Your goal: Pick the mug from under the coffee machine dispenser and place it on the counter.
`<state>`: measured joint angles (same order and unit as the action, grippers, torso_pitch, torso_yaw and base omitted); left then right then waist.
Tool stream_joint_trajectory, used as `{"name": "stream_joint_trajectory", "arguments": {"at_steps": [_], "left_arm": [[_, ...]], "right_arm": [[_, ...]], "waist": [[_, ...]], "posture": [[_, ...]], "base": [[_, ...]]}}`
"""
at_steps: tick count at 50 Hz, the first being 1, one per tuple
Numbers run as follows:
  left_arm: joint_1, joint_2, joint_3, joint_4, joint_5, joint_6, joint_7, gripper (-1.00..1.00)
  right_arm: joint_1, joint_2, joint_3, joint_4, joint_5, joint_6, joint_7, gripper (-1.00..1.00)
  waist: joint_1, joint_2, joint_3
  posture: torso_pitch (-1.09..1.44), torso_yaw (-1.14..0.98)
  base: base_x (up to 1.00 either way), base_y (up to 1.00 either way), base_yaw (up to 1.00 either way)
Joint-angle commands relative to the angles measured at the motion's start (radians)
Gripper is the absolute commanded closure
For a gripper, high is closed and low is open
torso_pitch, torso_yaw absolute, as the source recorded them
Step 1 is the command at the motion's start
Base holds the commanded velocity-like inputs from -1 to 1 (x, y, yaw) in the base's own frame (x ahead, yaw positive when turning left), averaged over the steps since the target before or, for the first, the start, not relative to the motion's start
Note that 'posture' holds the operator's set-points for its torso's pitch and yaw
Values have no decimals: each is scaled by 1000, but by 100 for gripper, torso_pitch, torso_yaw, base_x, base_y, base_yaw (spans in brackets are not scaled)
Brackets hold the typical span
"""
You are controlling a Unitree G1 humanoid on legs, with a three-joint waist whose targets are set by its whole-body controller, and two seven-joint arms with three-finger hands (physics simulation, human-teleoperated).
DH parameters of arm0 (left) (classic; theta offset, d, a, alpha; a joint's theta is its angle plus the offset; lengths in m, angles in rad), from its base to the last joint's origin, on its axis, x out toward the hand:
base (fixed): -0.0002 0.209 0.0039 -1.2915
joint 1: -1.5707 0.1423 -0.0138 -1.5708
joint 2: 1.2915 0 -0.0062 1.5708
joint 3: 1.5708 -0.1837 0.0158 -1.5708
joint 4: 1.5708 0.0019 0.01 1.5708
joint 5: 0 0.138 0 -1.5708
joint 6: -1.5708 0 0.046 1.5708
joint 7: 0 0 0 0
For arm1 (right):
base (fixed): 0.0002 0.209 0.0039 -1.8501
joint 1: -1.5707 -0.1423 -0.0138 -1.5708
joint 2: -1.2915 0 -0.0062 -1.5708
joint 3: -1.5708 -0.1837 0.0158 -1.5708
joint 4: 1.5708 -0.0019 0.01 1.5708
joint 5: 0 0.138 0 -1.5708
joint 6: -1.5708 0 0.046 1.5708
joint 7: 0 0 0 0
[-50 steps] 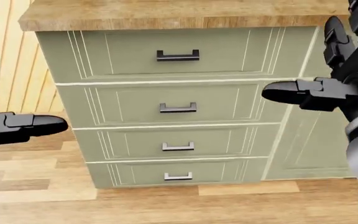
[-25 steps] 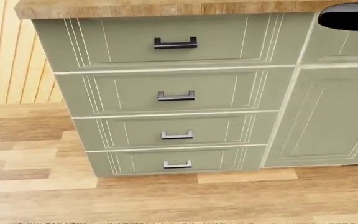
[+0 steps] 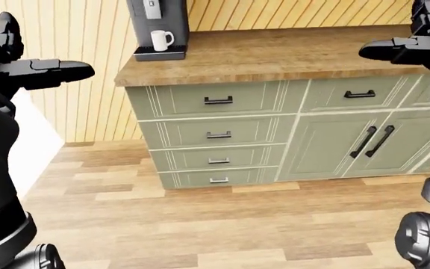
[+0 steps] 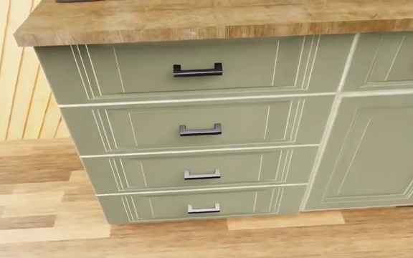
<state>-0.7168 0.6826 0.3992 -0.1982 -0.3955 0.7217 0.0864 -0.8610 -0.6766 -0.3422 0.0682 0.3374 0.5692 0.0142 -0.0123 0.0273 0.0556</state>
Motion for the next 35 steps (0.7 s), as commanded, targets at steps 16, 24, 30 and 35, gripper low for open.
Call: {"name": "stream_joint_trajectory", "arguments": {"at_steps": [16, 24, 30, 35], "left_arm": [[-10, 26, 27, 17, 7, -58, 8, -100], [10, 22, 31, 26, 10, -75, 6, -100], [28, 17, 35, 41, 22, -95, 0, -100], [23, 19, 36, 43, 21, -92, 1, -100]], "right_arm": [[-57, -9, 11, 20, -21, -55, 20, -100], [-48, -3, 14, 14, -22, -48, 21, -100], [-36, 4, 13, 8, -27, -43, 29, -100], [-40, 5, 13, -11, -23, -25, 29, -100]], "waist": [[32, -64, -34], [13, -50, -27], [-2, 51, -37], [12, 43, -41]], "posture": [[0, 0], [0, 0], [0, 0], [0, 0]], "base": [[30, 0, 0], [20, 0, 0], [15, 0, 0], [15, 0, 0]]}}
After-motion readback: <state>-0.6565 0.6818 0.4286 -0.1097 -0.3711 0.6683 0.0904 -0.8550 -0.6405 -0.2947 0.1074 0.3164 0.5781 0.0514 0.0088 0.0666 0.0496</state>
